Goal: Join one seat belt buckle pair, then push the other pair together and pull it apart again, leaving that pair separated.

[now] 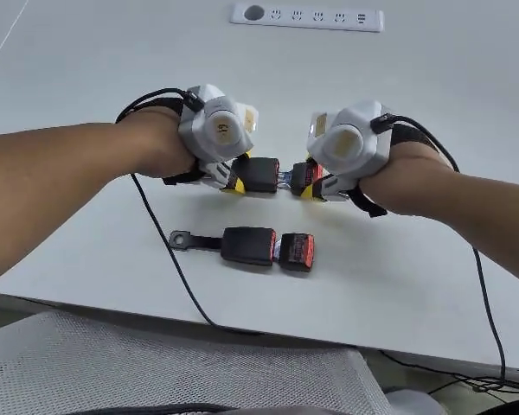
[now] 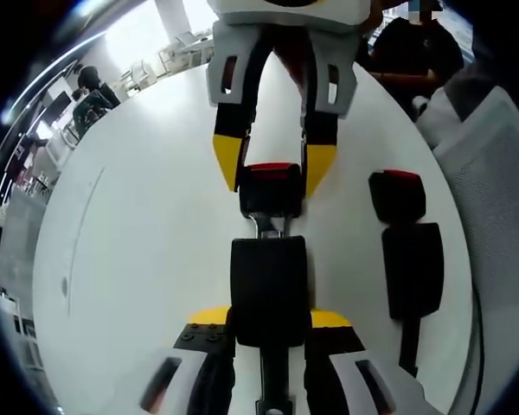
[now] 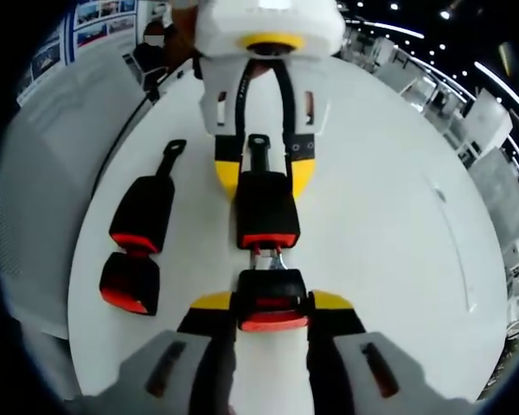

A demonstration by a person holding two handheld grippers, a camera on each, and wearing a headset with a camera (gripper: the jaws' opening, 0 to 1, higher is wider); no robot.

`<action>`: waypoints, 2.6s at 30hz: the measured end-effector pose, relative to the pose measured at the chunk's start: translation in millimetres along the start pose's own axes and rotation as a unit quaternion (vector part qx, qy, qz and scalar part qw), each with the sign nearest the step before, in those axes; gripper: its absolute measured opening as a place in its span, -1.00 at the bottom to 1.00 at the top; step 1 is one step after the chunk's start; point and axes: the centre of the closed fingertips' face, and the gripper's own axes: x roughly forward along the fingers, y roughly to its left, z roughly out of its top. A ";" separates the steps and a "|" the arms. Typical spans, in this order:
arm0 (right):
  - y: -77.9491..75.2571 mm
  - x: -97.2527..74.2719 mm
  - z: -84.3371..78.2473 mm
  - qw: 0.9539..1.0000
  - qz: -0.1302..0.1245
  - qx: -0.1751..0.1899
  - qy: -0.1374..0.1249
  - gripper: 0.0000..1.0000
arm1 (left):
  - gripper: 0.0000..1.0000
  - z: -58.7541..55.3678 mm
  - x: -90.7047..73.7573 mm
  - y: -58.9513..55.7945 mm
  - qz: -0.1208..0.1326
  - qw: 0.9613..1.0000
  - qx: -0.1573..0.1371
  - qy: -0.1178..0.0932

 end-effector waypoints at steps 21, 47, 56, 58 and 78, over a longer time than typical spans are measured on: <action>3.2 5.4 12.3 1.000 0.010 -0.005 -0.011 -0.45 | -0.39 -0.3 0.3 0.8 -0.001 1.000 0.001 -0.007; 0.6 -0.7 -4.2 1.000 0.009 -0.001 -0.006 -0.39 | -0.38 0.1 1.1 0.4 -0.006 1.000 0.015 0.003; 0.9 -14.7 -30.8 1.000 0.000 0.027 -0.008 -0.39 | -0.38 -0.7 1.3 0.8 -0.008 1.000 0.017 0.006; 2.5 -20.3 -37.6 1.000 -0.003 0.029 -0.004 -0.38 | -0.37 -1.0 1.4 0.9 -0.008 1.000 0.013 0.007; 12.3 -67.5 -110.3 0.998 -0.020 0.032 0.048 -0.35 | -0.35 0.5 1.6 0.7 -0.004 1.000 -0.001 0.015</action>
